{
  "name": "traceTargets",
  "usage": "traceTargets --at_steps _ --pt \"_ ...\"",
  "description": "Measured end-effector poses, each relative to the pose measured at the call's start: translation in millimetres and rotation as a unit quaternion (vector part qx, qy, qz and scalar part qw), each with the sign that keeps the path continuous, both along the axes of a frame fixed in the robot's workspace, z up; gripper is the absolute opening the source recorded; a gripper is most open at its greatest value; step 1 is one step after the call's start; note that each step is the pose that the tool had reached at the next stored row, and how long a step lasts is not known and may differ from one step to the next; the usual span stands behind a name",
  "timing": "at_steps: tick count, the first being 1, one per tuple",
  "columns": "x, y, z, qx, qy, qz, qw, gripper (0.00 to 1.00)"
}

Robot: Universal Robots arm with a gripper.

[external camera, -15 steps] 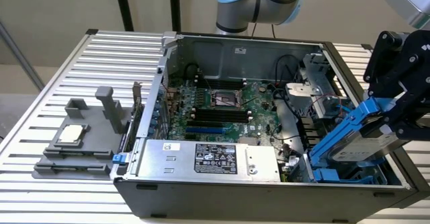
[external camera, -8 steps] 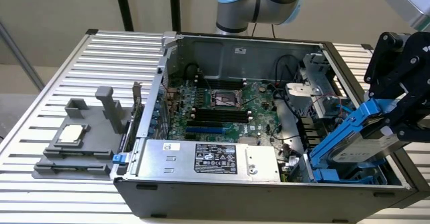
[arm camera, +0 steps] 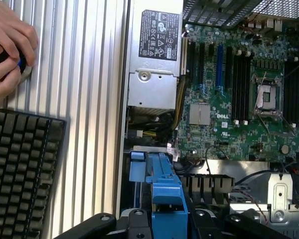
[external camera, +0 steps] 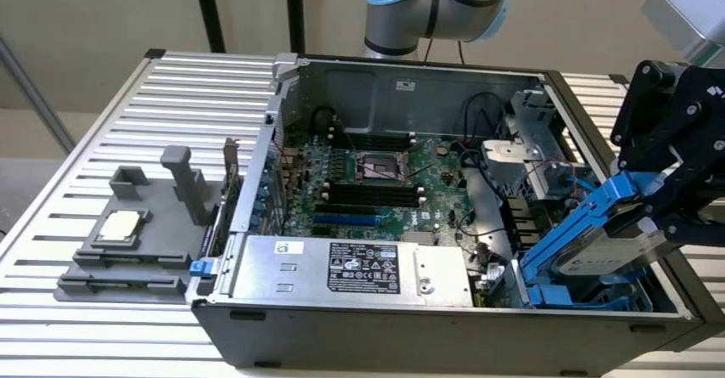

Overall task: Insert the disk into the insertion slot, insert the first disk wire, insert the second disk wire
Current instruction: 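Insert the disk into the insertion slot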

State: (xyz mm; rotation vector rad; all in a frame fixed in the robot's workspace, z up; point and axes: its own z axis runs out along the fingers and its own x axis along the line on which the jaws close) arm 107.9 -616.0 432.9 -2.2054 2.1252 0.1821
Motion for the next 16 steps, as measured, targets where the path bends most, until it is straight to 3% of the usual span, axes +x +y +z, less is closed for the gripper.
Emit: traceTargets --at_steps 5,16 --pt "0.0 0.0 -2.1 0.0031 -0.0001 0.0 1.0 0.32" --pt "0.0 -0.2 -9.5 0.0063 -0.0003 0.001 1.0 0.32"
